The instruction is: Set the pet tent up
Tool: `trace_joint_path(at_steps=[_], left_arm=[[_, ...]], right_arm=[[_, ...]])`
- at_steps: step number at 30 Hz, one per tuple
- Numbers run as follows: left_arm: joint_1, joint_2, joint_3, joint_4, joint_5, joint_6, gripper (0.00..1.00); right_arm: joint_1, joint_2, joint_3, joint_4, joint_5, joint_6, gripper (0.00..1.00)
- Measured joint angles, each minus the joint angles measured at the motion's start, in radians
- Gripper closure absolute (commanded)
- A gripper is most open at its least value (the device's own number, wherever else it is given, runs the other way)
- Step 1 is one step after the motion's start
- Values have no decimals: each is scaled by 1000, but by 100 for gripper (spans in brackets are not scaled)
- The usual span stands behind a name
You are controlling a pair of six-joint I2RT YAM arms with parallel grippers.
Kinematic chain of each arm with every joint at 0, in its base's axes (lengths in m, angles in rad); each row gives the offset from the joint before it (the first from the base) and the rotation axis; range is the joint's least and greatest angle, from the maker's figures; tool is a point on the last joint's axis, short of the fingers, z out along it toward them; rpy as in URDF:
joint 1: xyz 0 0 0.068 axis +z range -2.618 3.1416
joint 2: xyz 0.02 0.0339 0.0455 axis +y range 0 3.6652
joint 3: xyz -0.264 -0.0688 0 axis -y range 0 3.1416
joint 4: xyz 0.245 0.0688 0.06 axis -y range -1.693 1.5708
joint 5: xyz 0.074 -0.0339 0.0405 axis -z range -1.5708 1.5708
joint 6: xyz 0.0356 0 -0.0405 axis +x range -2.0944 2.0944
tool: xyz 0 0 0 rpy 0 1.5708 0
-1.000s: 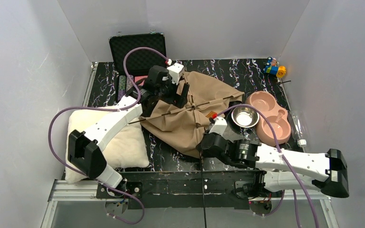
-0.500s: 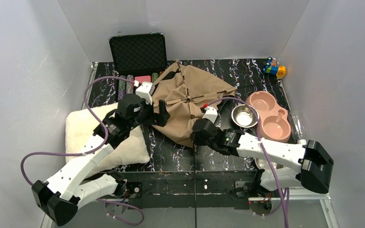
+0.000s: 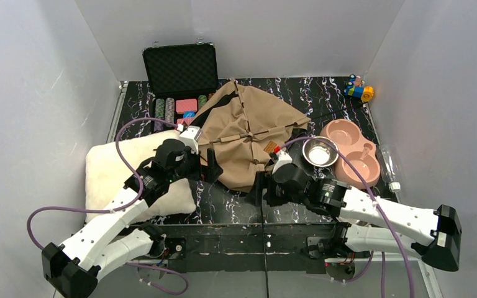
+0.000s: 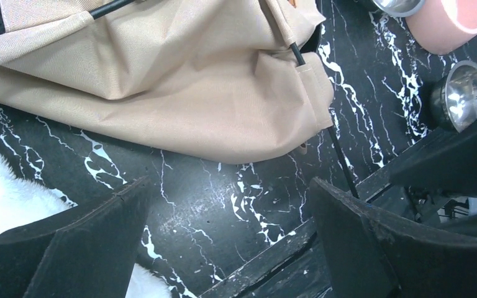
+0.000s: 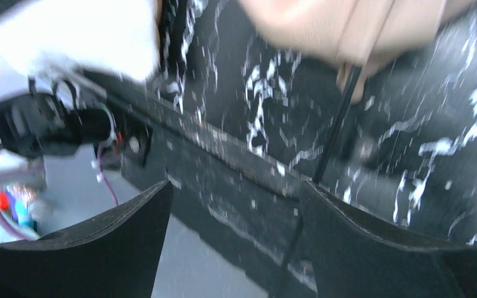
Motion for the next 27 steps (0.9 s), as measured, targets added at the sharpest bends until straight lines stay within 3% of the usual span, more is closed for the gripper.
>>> trace_joint_path(at_steps=[11, 20, 22, 24, 27], left_arm=[[0, 3, -53, 39, 16, -48, 2], [0, 34, -53, 74, 23, -64, 2], [0, 43, -52, 73, 25, -63, 2], [0, 50, -49, 72, 28, -61, 2], [0, 55, -42, 72, 37, -55, 2]], right_arm=[[222, -161, -162, -198, -93, 264, 26], [319, -72, -275, -143, -158, 401, 37], [320, -17, -274, -114, -171, 404, 45], [320, 22, -273, -94, -187, 394, 60], [320, 62, -240, -95, -193, 360, 92]])
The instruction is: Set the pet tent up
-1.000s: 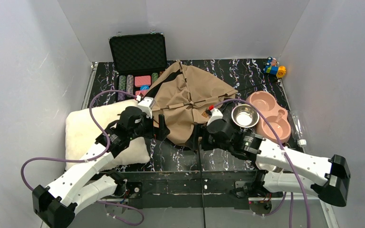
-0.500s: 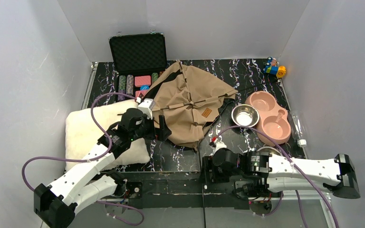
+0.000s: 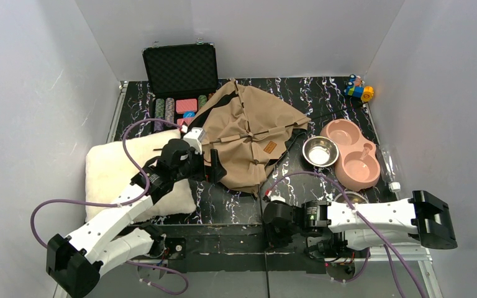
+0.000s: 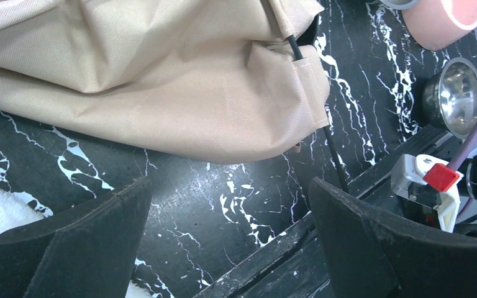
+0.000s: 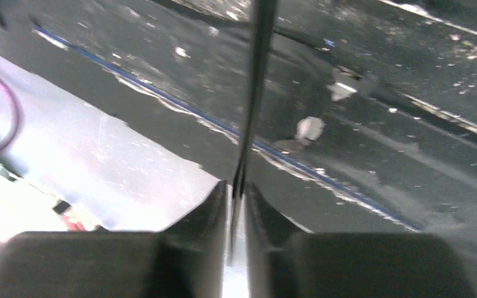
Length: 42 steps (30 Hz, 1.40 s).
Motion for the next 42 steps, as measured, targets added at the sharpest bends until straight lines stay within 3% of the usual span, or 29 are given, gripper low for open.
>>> trace_joint_path(at_steps=[1, 11, 23, 25, 29, 35, 38, 41, 42], left_arm=[[0, 0, 4, -1, 7, 2, 2], [-23, -16, 1, 36, 130, -96, 4], [-243, 74, -129, 285, 161, -411, 8], [-271, 101, -129, 326, 155, -440, 14], [-311, 175, -129, 396, 150, -486, 37], [-337, 227, -129, 456, 144, -546, 99], [-339, 226, -129, 500, 138, -578, 100], [-340, 226, -129, 520, 126, -600, 100], [-340, 226, -129, 526, 117, -607, 100]], right_arm=[[-1, 4, 19, -2, 3, -11, 99], [-113, 6, 167, -1, 25, -116, 99], [-138, 18, 234, 3, 114, -195, 99], [-138, 5, 234, 3, 126, -197, 99], [-138, -21, 234, 2, 143, -203, 99], [-138, -35, 234, -6, 167, -213, 99], [-138, -42, 234, -8, 182, -217, 92], [-140, -62, 234, -11, 197, -218, 70], [-140, -73, 233, -11, 200, -222, 58]])
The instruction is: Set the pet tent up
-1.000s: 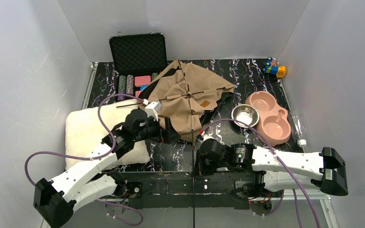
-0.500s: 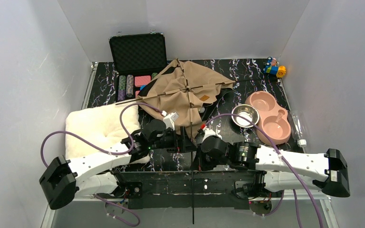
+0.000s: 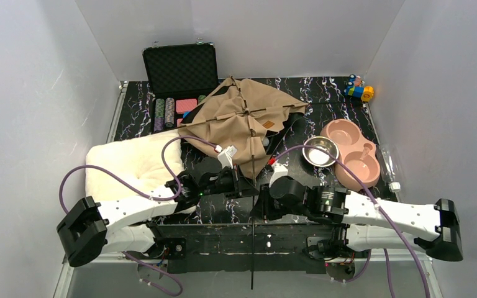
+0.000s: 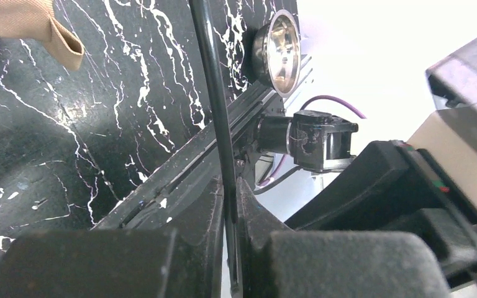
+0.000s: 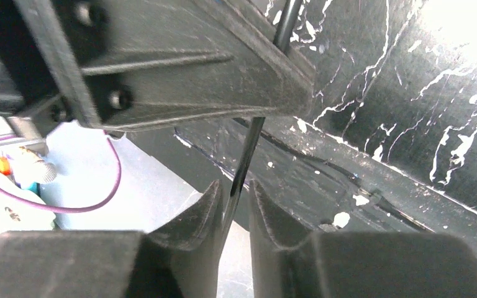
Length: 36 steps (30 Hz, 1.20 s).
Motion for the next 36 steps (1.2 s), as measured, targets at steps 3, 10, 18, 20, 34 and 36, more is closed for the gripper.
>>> trace_joint_path(at_steps=[3, 10, 18, 20, 34, 36], left_arm=[[-9, -1, 0, 7, -21, -16, 100], [-15, -3, 32, 16, -90, -21, 100], [-14, 11, 106, 51, -171, -9, 100], [-9, 21, 109, 61, -182, -6, 100], [49, 48, 142, 61, -188, 46, 100], [52, 48, 142, 60, -188, 48, 100]], right_arm=[[-3, -47, 0, 2, 14, -20, 39], [-7, -163, -26, 10, -10, -41, 31], [25, -216, -175, 69, -119, 31, 38], [43, -212, -194, 70, -136, 47, 42], [109, -215, -198, 94, -138, 111, 70], [109, -215, -198, 96, -126, 111, 75]])
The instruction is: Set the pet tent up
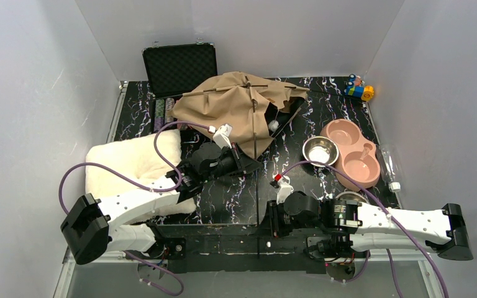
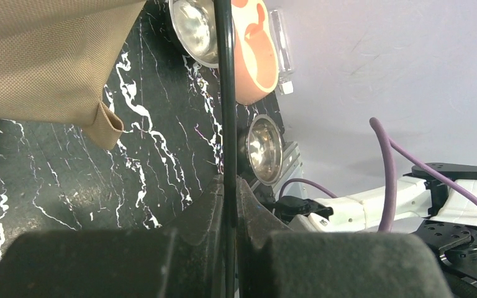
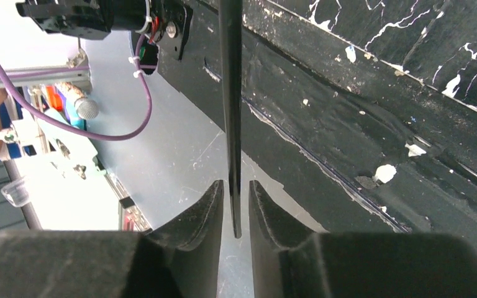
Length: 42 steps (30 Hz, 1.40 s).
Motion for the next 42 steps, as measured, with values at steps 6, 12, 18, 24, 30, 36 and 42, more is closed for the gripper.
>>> trace_joint_path(at_steps=[6, 12, 18, 24, 30, 36, 42], left_arm=[[5, 0, 5, -2, 0, 16, 100], [15, 0, 51, -32, -8, 73, 59], [41, -30, 80, -87, -71, 173, 15], [56, -74, 81, -119, -35, 219, 17], [55, -68, 45, -76, 136, 203, 20], [33, -58, -5, -14, 263, 174, 22], [7, -49, -8, 31, 350, 175, 53]], right_arm=[[0, 0, 0, 20, 54, -4, 99], [5, -35, 1, 23, 121, -5, 99], [12, -97, 4, 22, 168, -12, 99], [12, -90, 38, 11, 209, -30, 99], [12, -34, 87, 2, 220, -50, 99], [12, -14, 96, -17, 220, -55, 99], [11, -15, 106, -38, 227, -58, 99]])
